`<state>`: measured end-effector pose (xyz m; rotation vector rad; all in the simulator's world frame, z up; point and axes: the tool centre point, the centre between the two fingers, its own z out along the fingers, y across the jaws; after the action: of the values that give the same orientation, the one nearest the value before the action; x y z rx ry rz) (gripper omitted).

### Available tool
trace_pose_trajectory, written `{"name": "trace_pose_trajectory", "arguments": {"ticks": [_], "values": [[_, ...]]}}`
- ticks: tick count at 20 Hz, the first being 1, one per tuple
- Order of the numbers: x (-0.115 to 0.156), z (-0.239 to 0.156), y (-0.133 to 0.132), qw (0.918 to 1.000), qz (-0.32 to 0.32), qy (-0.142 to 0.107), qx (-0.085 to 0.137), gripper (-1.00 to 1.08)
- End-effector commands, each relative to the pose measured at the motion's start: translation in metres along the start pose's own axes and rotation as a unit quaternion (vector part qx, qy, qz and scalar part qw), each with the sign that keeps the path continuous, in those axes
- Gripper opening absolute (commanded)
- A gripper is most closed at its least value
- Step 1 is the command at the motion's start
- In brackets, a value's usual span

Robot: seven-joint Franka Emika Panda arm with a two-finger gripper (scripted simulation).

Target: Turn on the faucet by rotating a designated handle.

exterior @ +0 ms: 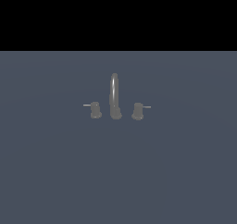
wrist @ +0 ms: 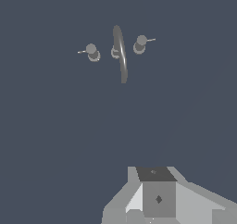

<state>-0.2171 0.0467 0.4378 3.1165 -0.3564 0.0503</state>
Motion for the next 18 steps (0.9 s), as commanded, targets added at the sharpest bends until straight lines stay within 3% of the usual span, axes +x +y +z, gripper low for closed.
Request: {"name": "trace_pose_trajectory", "arguments": {"ticks": [1, 9, 18], "values": [[0.004, 0.014, -0.012, 0.9997, 0.026, -0.001, 0.000, -1.00], [0.022, 0.058, -0.049, 0.9944, 0.106, -0.003, 0.000, -1.00], [0.049, 0.107, -0.086, 0.9811, 0.193, -0.005, 0.000, -1.00]]}}
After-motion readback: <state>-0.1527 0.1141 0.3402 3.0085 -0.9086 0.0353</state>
